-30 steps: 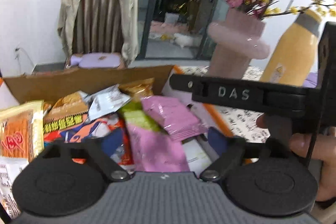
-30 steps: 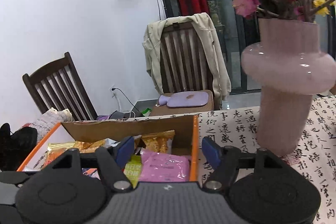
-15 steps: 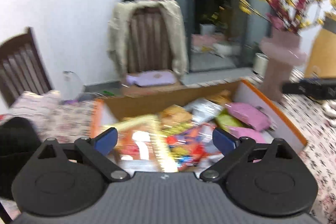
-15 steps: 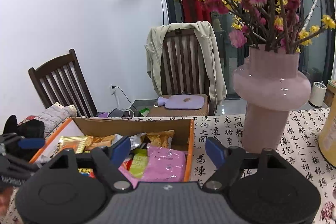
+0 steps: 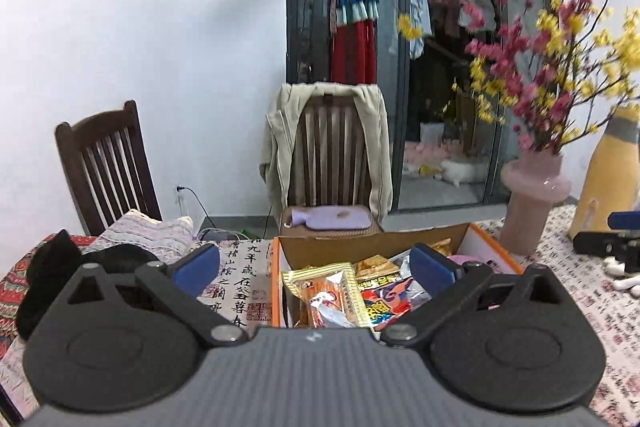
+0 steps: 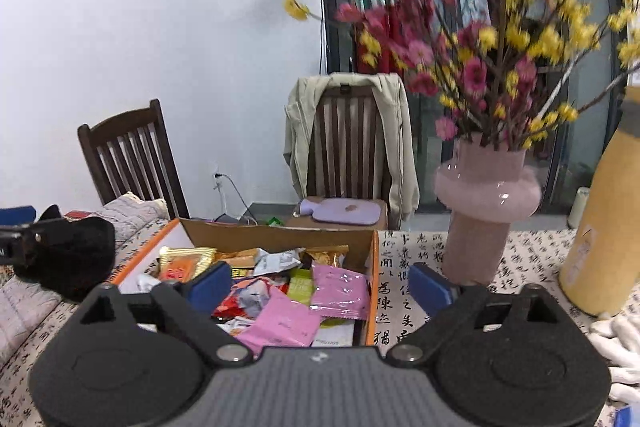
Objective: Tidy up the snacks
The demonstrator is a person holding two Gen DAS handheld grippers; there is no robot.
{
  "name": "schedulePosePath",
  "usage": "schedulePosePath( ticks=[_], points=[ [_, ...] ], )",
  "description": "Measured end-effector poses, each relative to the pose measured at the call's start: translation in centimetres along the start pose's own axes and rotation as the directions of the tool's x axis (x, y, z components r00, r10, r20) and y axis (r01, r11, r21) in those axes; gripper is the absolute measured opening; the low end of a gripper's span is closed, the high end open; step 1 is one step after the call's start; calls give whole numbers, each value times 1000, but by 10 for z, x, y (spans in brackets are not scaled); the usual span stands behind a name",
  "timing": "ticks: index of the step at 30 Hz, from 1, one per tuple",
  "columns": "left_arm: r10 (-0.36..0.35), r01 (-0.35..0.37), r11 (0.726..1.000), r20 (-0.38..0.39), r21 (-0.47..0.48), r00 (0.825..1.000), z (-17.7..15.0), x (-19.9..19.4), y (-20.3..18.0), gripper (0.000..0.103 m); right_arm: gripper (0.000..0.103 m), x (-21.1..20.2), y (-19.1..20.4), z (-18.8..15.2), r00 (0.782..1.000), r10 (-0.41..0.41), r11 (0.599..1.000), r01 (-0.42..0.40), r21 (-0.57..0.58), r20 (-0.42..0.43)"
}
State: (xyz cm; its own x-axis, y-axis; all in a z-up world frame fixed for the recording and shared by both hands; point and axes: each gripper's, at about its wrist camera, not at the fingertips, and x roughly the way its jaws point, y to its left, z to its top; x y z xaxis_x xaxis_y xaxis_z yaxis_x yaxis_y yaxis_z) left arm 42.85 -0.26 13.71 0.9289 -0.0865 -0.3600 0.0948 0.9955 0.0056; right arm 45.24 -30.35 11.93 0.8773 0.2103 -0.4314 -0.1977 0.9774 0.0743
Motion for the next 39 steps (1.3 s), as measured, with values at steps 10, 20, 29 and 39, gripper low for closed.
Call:
schedulePosePath(
  ticks=[10,20,29,39],
  points=[
    [-44,44,999,25,-14,999,-19,-69,-8,103,100,-62,27,-24,999,-11,1000,12,-23,39],
    [-50,51,998,40,-26,998,-56,-131,-17,103,102,-120,47,-63,997,-12,999,15,-36,73],
    [-43,42,999,56,17,997,-117,-204,-31,103,103,-175,63,-118,997,32,999,-32,9,71],
    [-15,16,1000,64,-19,998,-164,-268,-26,103,103,-233,86,-179,998,1,1000,-2,16,70]
  ],
)
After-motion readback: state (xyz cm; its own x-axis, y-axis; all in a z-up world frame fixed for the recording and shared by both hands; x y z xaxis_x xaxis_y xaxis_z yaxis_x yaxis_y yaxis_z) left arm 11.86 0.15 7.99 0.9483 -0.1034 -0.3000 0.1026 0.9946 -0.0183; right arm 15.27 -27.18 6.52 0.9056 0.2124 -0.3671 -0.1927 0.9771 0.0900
